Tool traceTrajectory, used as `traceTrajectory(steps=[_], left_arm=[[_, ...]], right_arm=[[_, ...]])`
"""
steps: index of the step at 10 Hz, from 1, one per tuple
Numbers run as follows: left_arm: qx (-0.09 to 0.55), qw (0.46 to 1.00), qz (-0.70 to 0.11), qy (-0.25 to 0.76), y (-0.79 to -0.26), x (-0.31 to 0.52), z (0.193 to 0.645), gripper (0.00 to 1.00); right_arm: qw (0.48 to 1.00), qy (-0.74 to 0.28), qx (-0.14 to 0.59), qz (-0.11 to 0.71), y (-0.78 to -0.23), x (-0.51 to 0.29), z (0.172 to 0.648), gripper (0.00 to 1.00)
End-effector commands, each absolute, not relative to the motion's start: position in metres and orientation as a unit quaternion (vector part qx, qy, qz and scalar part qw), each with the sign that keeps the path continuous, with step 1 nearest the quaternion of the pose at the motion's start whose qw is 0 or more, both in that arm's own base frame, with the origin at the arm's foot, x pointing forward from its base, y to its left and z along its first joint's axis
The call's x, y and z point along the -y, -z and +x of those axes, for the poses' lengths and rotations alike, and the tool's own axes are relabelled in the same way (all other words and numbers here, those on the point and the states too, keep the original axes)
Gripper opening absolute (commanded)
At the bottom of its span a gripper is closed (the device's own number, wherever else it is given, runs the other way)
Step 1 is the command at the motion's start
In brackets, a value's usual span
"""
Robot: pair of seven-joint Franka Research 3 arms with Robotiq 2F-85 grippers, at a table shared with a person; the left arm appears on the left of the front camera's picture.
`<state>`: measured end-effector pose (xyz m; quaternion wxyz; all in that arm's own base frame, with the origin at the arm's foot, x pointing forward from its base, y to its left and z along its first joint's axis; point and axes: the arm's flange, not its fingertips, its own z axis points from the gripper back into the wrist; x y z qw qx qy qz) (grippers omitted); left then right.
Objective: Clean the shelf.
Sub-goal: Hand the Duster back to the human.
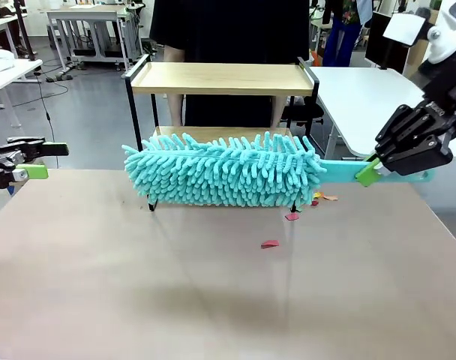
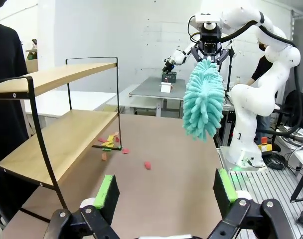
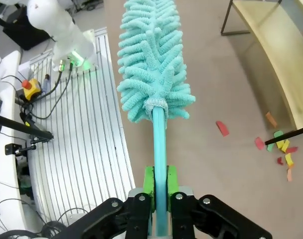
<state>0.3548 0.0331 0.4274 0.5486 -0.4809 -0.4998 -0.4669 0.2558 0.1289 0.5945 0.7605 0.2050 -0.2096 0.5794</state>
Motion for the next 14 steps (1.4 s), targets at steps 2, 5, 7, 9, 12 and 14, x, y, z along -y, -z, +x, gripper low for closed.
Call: traceTrajectory(steps=[2,5,7,9,12,14], left_arm=[[0.504,0.546,-0.477,0.47,-0.43,-0.035,0.355,1.0],[0.504,0.546,-0.477,0.47,-0.43,-0.035,0.355,1.0],[0.504,0.548,-0.488,0.456,-0.427,-0.022,0.362,1.0],[0.508,0.534,-0.504,0.45,-0.429,-0.004,0.367,1.0],[0.493,0.516,-0.532,0.457,-0.433,0.034,0.366,1.0],[0.476,0.51,-0.542,0.468,-0.431,0.062,0.361,1.0]], right_arm=[[0.761,-0.575,0.216,0.207,-0.597,-0.127,0.256,0.13],[0.761,-0.575,0.216,0.207,-0.597,-0.127,0.256,0.13],[0.761,-0.575,0.216,0.207,-0.597,-0.127,0.256,0.13],[0.761,-0.575,0.216,0.207,-0.597,-0.127,0.256,0.13],[0.761,-0.575,0.216,0.207,-0.597,-0.127,0.256,0.13],[0.761,-0.575,0.216,0.207,-0.597,-0.127,0.256,0.13]])
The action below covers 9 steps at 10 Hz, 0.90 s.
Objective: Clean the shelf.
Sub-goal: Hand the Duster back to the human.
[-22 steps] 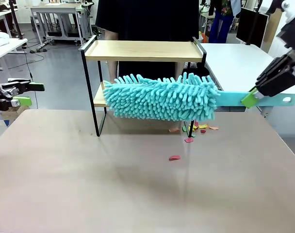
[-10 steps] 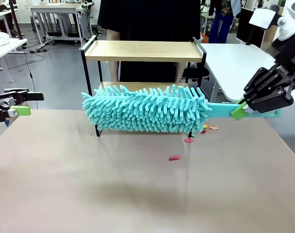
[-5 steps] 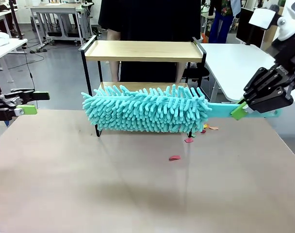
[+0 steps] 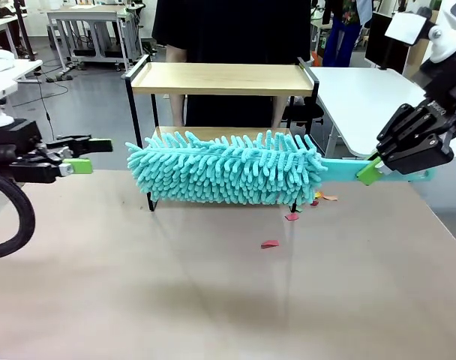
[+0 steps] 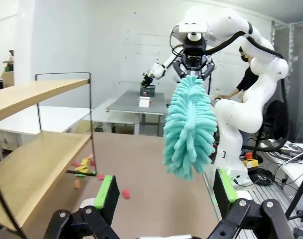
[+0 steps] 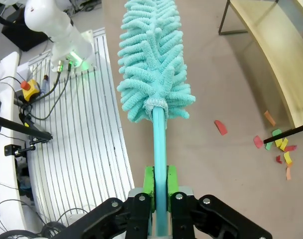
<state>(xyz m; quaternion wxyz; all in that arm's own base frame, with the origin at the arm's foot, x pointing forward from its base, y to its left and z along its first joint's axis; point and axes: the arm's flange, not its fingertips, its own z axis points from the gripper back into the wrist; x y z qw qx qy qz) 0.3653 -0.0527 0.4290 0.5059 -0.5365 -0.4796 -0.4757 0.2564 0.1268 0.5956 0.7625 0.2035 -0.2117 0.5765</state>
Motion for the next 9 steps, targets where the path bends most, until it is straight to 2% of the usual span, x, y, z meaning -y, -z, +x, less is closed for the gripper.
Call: traceTrajectory(steps=[1,9], left_arm=[[0.466,0.509,-0.548,0.473,-0.428,0.074,0.359,1.0],[0.454,0.492,-0.556,0.492,-0.428,0.146,0.34,1.0]], right_arm=[[0.761,-0.575,0.216,0.207,-0.597,-0.127,0.256,0.13],[0.761,-0.575,0.216,0.207,-0.597,-0.127,0.256,0.13]])
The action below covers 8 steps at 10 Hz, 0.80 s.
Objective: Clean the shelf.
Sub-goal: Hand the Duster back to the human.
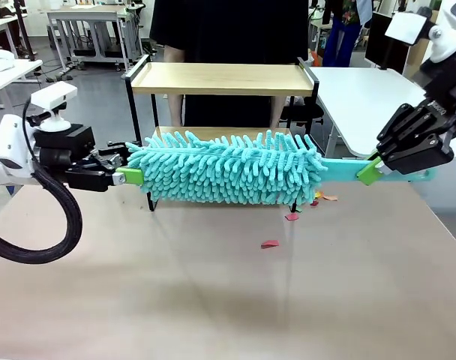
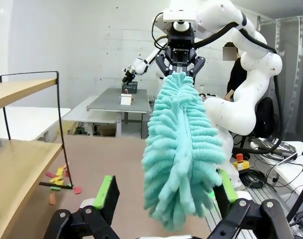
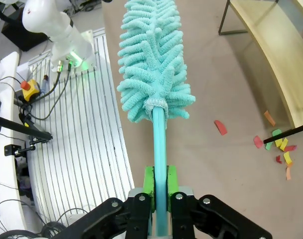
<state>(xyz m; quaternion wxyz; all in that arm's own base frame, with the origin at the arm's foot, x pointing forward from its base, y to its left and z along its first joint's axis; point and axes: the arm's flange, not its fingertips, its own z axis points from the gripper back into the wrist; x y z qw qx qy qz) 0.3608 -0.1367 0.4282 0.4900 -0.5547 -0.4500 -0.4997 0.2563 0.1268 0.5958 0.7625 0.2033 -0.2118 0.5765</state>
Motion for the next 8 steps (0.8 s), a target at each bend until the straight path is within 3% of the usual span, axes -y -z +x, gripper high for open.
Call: traceTrajectory(steps=[1,6,7,8], left_arm=[[0.451,0.492,-0.556,0.495,-0.428,0.153,0.337,1.0],[0.454,0.483,-0.563,0.493,-0.426,0.177,0.327,1.0],[0.451,0.481,-0.562,0.499,-0.423,0.176,0.327,0.43],[0.45,0.483,-0.561,0.5,-0.423,0.177,0.327,0.42]], right_arm=[[0.761,-0.575,0.216,0.207,-0.597,-0.127,0.256,0.13],[0.761,-0.575,0.216,0.207,-0.597,-0.127,0.256,0.13],[0.761,-0.575,0.216,0.207,-0.597,-0.127,0.256,0.13],[0.761,-0.575,0.216,0.207,-0.597,-0.127,0.256,0.13]])
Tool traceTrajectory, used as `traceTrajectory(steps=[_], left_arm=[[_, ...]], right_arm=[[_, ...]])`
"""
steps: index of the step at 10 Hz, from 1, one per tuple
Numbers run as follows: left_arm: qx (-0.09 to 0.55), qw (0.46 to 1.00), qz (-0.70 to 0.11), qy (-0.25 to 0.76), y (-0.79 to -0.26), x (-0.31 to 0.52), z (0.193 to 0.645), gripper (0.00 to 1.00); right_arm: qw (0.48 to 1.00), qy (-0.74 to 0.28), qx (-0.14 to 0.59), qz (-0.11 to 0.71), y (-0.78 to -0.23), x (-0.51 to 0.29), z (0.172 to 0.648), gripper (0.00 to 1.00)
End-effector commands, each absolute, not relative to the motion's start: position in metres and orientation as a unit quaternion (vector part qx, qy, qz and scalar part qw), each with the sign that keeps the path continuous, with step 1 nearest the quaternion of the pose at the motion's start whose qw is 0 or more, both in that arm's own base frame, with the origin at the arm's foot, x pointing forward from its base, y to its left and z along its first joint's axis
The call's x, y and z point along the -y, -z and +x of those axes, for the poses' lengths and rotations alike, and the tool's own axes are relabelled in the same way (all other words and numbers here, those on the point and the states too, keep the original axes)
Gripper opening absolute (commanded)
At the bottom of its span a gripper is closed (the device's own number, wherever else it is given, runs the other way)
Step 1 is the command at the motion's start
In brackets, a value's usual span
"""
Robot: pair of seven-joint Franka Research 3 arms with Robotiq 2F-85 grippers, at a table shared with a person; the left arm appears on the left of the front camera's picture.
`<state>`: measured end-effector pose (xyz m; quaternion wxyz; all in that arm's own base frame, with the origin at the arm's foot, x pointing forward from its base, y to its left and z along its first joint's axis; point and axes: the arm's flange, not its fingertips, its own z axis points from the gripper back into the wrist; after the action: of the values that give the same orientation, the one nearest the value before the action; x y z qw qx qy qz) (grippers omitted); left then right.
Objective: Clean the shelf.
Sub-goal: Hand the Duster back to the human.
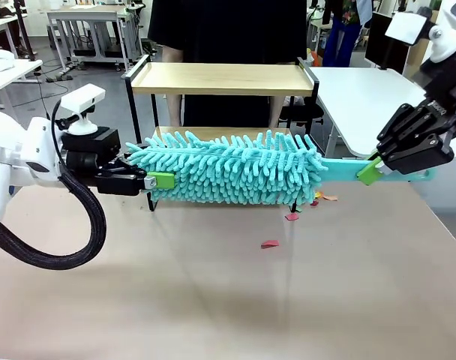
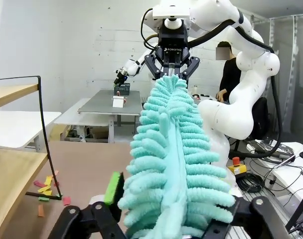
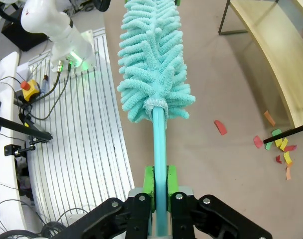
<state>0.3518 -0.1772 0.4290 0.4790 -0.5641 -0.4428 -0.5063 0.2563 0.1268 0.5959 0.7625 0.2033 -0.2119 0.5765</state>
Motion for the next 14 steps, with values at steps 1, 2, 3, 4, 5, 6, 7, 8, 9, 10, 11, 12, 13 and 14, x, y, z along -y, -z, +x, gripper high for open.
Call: traceTrajectory(steps=[1,2,3,4,5,6,7,8,9,10,11,12,13,14], left_arm=[[0.452,0.483,-0.559,0.5,-0.424,0.177,0.326,0.0],[0.446,0.484,-0.565,0.497,-0.424,0.177,0.327,0.0],[0.448,0.485,-0.564,0.497,-0.424,0.177,0.326,0.0],[0.448,0.485,-0.565,0.495,-0.424,0.177,0.326,0.15],[0.447,0.486,-0.566,0.492,-0.424,0.178,0.327,0.05],[0.448,0.485,-0.567,0.493,-0.424,0.178,0.326,0.0],[0.449,0.483,-0.566,0.494,-0.424,0.178,0.326,0.0],[0.449,0.482,-0.568,0.493,-0.425,0.178,0.326,0.0],[0.451,0.482,-0.567,0.492,-0.424,0.178,0.324,0.0],[0.452,0.484,-0.567,0.49,-0.425,0.175,0.324,0.0],[0.463,0.506,-0.557,0.469,-0.427,0.174,0.326,0.0],[0.442,0.48,-0.565,0.506,-0.428,0.178,0.352,0.0],[0.442,0.48,-0.565,0.506,-0.428,0.178,0.352,0.0],[0.442,0.48,-0.565,0.506,-0.428,0.178,0.352,0.0]], right_arm=[[0.761,-0.575,0.216,0.207,-0.597,-0.127,0.256,0.13],[0.761,-0.575,0.216,0.207,-0.597,-0.127,0.256,0.13],[0.761,-0.575,0.216,0.207,-0.597,-0.127,0.256,0.13],[0.761,-0.575,0.216,0.207,-0.597,-0.127,0.256,0.13],[0.761,-0.575,0.216,0.207,-0.597,-0.127,0.256,0.13],[0.761,-0.575,0.216,0.207,-0.597,-0.127,0.256,0.13],[0.761,-0.575,0.216,0.207,-0.597,-0.127,0.256,0.13],[0.761,-0.575,0.216,0.207,-0.597,-0.127,0.256,0.13],[0.761,-0.575,0.216,0.207,-0.597,-0.127,0.256,0.13],[0.761,-0.575,0.216,0.207,-0.597,-0.127,0.256,0.13],[0.761,-0.575,0.216,0.207,-0.597,-0.127,0.256,0.13],[0.761,-0.575,0.216,0.207,-0.597,-0.127,0.256,0.13],[0.763,-0.576,0.212,0.203,-0.596,-0.127,0.256,0.66],[0.759,-0.58,0.218,0.202,-0.598,-0.125,0.258,0.69]])
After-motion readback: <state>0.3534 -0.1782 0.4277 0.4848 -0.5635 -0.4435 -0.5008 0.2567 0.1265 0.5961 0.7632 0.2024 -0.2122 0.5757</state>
